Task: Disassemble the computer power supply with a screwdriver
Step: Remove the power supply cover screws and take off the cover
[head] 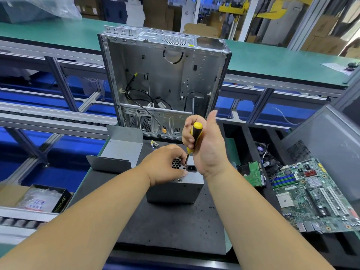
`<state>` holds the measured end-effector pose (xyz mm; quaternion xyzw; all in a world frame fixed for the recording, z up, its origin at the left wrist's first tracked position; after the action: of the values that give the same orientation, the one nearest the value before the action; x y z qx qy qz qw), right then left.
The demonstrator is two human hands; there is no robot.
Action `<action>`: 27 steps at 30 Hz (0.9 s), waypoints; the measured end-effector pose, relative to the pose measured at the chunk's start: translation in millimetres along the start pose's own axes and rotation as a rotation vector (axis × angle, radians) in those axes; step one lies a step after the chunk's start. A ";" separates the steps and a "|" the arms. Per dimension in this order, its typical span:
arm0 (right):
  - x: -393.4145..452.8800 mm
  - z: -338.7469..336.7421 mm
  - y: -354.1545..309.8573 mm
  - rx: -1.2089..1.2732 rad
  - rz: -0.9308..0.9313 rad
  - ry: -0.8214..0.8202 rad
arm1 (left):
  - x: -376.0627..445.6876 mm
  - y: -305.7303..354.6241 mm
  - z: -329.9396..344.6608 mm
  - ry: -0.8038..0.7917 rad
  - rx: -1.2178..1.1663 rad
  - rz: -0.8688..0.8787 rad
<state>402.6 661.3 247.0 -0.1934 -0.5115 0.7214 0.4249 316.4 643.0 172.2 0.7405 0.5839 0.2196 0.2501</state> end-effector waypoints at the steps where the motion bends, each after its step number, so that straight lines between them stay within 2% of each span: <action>1: 0.9 -0.4 -0.7 0.010 -0.006 -0.012 | 0.1 0.9 0.1 -0.004 0.004 0.003; 5: 1.9 -11.6 -2.9 -0.146 -0.011 0.030 | -0.5 2.7 -0.1 -0.015 0.020 0.005; 11: 4.5 -22.4 -5.6 -0.141 0.061 0.128 | -0.7 4.3 -0.4 -0.032 0.032 -0.003; 16: 6.4 -14.7 0.7 -0.038 0.043 0.066 | -0.5 3.3 -0.1 -0.056 0.050 -0.047; 18: 6.7 -12.1 1.9 -0.037 0.047 0.021 | 1.6 2.2 2.1 -0.114 0.088 -0.099; 22: 6.4 -15.5 3.5 -0.095 0.078 0.026 | 9.3 1.3 8.4 -0.375 0.084 -0.245; 24: 6.1 -18.3 2.6 -0.096 0.074 0.036 | 12.3 6.1 7.3 -0.479 0.025 -0.249; 27: 4.4 -20.5 -1.1 -0.081 0.054 0.037 | 14.1 11.4 7.7 -0.552 0.038 -0.236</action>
<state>415.2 676.7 240.4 -0.2374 -0.5268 0.7076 0.4067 332.9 653.7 173.8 0.7037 0.5800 -0.0319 0.4092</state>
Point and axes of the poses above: each hand's wrist, its own x-axis towards the middle knuckle, its own z-axis out of the palm, y = z × x, the point moved 8 cm from there along x, towards the middle knuckle, and after that the axes turned 5 degrees about -y, right-handed, at the moved point
